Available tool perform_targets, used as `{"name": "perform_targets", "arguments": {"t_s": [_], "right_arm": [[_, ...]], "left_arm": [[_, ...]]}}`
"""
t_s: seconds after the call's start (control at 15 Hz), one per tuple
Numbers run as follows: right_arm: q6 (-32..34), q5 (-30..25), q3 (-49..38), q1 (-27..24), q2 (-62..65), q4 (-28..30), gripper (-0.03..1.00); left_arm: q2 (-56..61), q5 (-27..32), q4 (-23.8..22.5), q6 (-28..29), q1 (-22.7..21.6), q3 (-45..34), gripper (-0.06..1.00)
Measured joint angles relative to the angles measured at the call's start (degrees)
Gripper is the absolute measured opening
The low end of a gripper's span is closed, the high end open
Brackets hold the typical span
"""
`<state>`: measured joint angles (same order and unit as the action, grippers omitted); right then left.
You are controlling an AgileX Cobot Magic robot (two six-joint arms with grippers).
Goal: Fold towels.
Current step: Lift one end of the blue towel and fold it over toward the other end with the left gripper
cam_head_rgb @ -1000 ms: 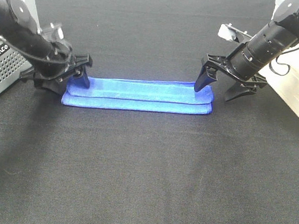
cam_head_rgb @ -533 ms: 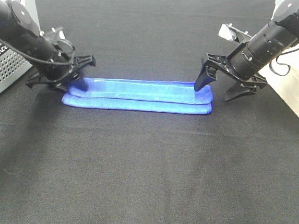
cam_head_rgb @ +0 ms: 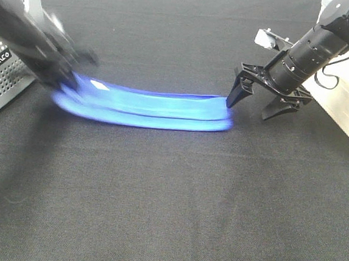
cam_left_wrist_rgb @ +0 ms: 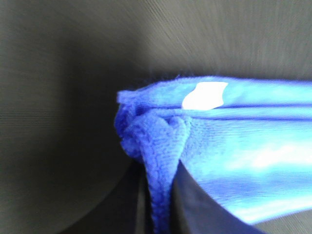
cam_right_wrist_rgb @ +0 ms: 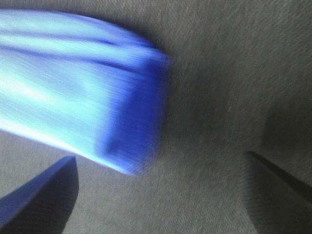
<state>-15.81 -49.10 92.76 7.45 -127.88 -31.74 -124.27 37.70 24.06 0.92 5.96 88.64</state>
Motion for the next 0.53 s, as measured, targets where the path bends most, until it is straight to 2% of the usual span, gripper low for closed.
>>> {"name": "perform_targets", "arguments": {"t_s": [0.27,0.47,0.53], "right_arm": [[2.52,-1.89,0.00,0.00,0.00,-0.06,0.83],[2.98,-2.98,0.00,0.00,0.00,-1.09,0.83],[2.98,-3.21,0.00,0.00,0.00,-1.32,0.83]], "left_arm": [[6.47,7.56,-1.78,3.15,1.78,0.80,0.07],[6.47,10.83,-1.95,6.65,6.47,5.96,0.07],[6.19,10.54,-1.66,8.65,9.68,8.54,0.07]]}}
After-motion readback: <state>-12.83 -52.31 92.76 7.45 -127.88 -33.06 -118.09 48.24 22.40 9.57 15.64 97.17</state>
